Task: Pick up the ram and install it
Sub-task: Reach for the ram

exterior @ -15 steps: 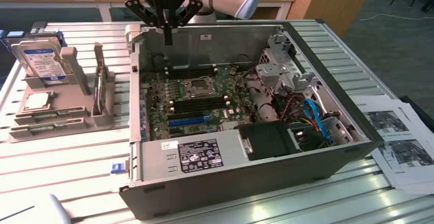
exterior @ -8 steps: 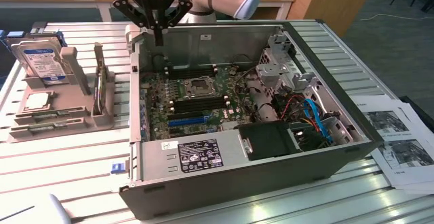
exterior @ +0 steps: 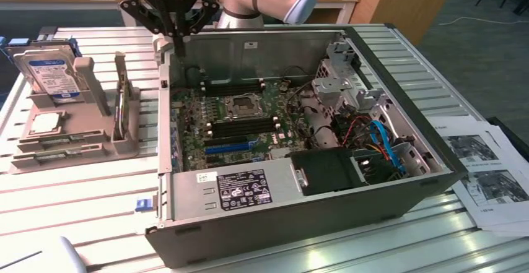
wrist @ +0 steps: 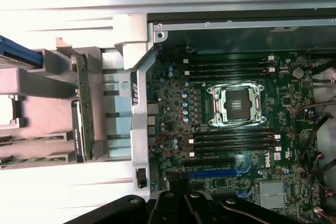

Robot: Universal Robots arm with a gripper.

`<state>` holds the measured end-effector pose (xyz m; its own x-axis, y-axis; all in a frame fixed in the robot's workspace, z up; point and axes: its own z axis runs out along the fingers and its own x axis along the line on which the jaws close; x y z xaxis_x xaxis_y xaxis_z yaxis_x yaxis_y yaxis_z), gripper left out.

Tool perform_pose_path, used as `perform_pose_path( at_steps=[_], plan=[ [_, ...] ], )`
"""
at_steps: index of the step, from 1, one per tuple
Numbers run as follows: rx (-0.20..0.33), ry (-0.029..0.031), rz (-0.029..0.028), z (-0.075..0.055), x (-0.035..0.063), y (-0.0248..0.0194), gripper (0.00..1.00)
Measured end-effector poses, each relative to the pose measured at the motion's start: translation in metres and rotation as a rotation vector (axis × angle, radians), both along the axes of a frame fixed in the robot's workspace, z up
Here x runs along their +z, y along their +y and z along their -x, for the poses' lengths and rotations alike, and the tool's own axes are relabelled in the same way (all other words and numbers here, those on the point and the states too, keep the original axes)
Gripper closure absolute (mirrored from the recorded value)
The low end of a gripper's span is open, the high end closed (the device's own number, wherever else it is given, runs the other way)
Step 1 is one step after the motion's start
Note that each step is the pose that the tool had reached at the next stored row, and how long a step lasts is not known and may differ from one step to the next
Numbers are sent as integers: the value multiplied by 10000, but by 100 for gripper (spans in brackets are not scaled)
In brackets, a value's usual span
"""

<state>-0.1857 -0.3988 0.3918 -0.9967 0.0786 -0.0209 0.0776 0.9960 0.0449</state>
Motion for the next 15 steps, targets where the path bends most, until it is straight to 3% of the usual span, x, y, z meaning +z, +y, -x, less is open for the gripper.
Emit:
perform_pose_path(
  at_steps=[15],
  plan=[
    [-28,155,0,362,-23,0,90]
  ],
)
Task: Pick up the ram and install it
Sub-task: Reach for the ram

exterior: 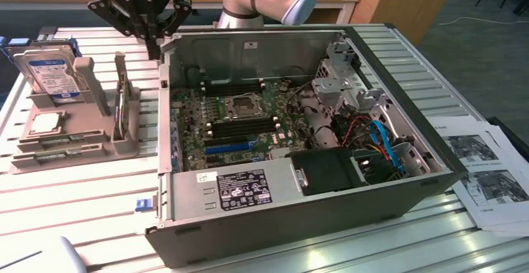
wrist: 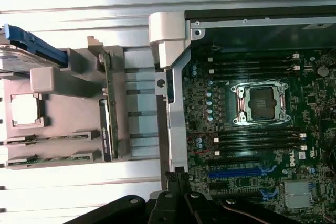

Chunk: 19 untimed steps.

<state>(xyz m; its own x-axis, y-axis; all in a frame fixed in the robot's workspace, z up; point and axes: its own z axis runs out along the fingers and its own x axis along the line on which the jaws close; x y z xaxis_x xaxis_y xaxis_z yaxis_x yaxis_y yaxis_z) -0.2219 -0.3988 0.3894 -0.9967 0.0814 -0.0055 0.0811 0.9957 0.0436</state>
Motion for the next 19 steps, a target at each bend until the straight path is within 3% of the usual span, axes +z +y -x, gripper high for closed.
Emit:
perform_pose_path(
  at_steps=[19],
  plan=[
    [-28,190,0,434,-28,0,90]
  ],
)
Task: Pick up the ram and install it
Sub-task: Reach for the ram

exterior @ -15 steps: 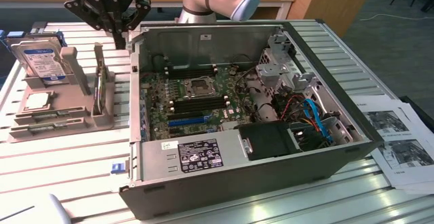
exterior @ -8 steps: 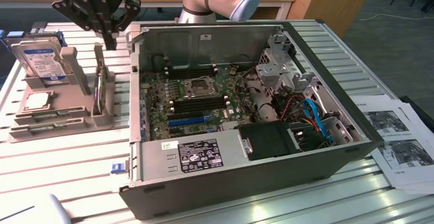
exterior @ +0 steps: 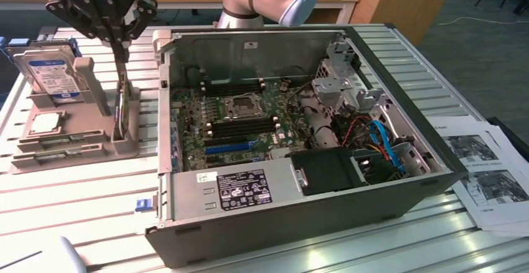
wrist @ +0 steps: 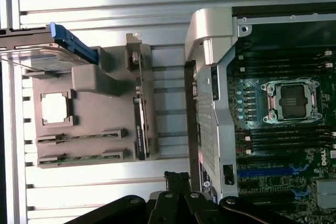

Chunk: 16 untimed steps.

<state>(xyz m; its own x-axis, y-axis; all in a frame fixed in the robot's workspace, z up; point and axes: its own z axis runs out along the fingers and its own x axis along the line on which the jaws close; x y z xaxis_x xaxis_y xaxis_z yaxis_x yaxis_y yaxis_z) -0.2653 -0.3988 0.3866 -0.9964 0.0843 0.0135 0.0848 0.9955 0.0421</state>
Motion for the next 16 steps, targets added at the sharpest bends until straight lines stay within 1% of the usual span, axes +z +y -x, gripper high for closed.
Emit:
perform_pose_path(
  at_steps=[8,16],
  plan=[
    [-48,50,0,189,-12,1,90],
    [-130,72,0,376,-22,9,90]
  ],
)
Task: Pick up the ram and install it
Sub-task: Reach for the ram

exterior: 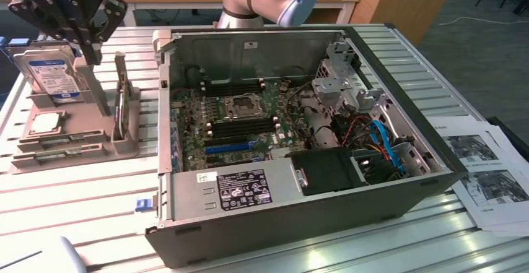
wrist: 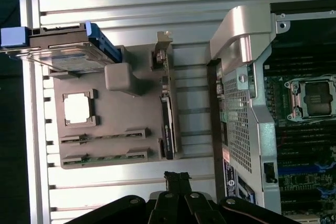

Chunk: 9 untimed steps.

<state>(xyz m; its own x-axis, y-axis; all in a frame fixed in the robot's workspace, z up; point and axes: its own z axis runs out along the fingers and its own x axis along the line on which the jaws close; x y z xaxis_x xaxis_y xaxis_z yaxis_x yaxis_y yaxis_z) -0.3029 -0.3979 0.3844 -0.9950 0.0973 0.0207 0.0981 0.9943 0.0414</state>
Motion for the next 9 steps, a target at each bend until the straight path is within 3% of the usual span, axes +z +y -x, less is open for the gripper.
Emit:
perform_pose_path(
  at_steps=[9],
  plan=[
    [-107,16,0,207,-13,21,90]
  ],
)
